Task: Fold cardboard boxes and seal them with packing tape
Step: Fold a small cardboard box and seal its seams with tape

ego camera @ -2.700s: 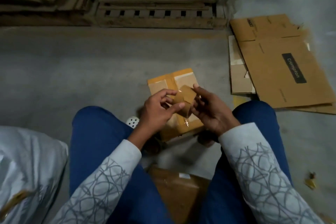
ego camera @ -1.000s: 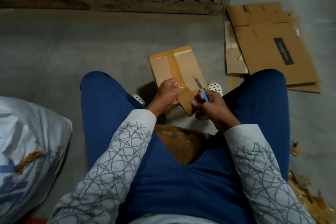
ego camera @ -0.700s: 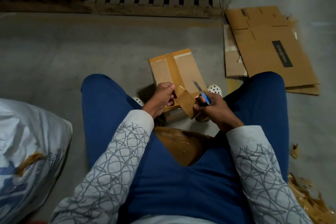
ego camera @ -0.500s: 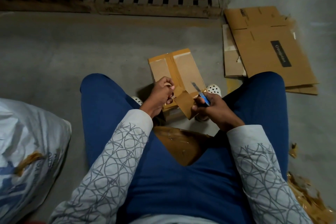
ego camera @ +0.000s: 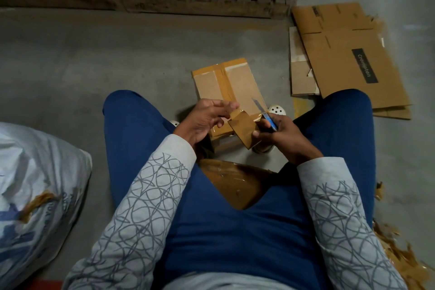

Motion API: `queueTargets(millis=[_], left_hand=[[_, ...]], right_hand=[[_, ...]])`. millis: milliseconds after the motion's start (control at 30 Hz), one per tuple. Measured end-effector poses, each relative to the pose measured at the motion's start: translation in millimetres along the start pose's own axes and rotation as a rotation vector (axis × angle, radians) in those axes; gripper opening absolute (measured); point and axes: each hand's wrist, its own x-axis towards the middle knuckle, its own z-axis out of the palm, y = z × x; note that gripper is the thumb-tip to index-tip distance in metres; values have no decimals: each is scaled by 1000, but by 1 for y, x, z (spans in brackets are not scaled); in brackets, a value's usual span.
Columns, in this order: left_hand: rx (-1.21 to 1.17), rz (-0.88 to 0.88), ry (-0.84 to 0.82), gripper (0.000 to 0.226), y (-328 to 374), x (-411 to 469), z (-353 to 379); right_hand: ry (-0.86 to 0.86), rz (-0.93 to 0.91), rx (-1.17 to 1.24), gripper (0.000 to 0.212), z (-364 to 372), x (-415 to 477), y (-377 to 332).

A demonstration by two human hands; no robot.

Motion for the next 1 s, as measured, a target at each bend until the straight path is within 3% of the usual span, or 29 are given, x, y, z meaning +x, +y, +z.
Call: queueTargets(millis=[67, 333, 500, 567, 633, 733, 833, 900, 1000], left_hand=[[43, 34, 72, 17, -2, 0, 4], [-256, -17, 291, 25, 11, 2, -5], [-102, 37, 211, 23, 17, -6, 9], [-19, 65, 291, 22, 15, -8, 21], [111, 121, 456, 19, 10, -5, 33], [198, 205, 671, 19, 2, 0, 48], [98, 217, 740, 22, -3, 2, 60], [10, 191, 751, 22, -6, 3, 71], [-73, 133, 738, 24, -14, 7, 85]], right_hand=[[-13, -22, -23, 28, 0, -2, -3], [13, -77, -147, 27, -17, -7, -5], [19, -36, -22, 34, -13, 1, -1], [64, -14, 53, 30, -5, 4, -1], [215, -16, 35, 31, 4, 12, 5], [445, -37, -100, 33, 24, 18, 7], [558, -146, -424, 33, 48, 20, 2], [559, -194, -612, 33, 62, 21, -1], [412, -131, -769, 47, 74, 22, 0]])
